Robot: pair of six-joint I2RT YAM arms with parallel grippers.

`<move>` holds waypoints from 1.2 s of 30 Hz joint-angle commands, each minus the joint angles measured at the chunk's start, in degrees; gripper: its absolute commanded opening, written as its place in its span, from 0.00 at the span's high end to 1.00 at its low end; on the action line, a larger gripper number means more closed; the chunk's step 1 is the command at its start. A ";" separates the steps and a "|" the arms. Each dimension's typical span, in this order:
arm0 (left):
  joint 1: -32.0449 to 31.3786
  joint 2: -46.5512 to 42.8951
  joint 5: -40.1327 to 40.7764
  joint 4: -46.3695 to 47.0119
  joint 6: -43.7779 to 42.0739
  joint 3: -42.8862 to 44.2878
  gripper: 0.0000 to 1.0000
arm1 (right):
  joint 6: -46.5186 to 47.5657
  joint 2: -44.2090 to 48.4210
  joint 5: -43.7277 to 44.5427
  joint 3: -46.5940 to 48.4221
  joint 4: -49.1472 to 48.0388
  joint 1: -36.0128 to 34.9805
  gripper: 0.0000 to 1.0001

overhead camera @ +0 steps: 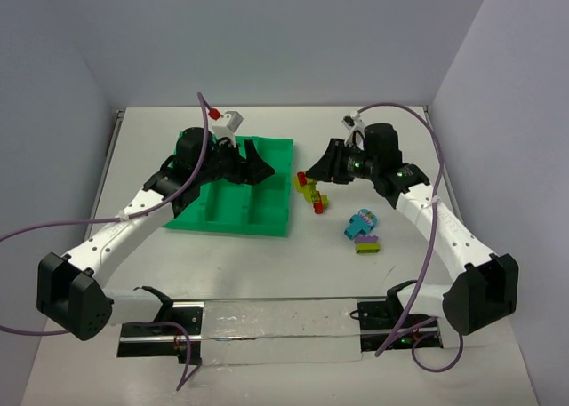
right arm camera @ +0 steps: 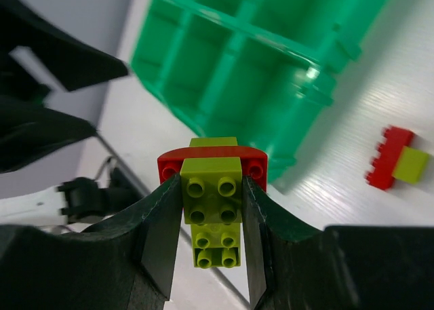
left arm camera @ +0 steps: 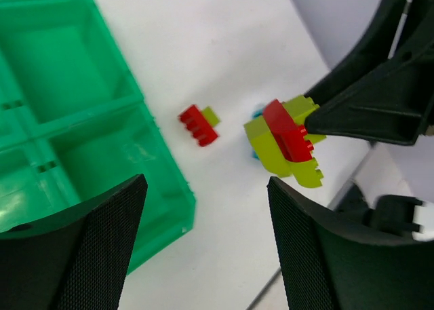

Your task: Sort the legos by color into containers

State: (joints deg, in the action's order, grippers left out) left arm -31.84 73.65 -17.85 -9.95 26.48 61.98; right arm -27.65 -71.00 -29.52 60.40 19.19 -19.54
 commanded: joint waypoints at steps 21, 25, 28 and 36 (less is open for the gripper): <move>6.44 6.95 -33.20 65.61 42.68 -16.98 0.25 | -12.31 4.21 -16.46 -1.68 -23.06 1.46 1.00; 6.35 8.27 -34.00 66.54 42.77 -16.45 0.24 | -13.23 3.94 -17.59 -2.22 -24.65 1.52 1.00; 6.09 8.35 -33.83 64.35 40.75 -15.66 0.23 | -14.37 3.59 -18.47 -2.57 -26.05 1.43 1.00; 5.24 9.33 -33.69 62.26 39.73 -13.27 0.24 | -15.45 2.46 -19.40 -2.67 -27.96 1.06 1.00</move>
State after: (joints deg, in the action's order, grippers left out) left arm -26.18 82.17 -50.24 49.74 67.38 45.54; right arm -42.23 -68.41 -47.36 57.58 -4.34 -18.33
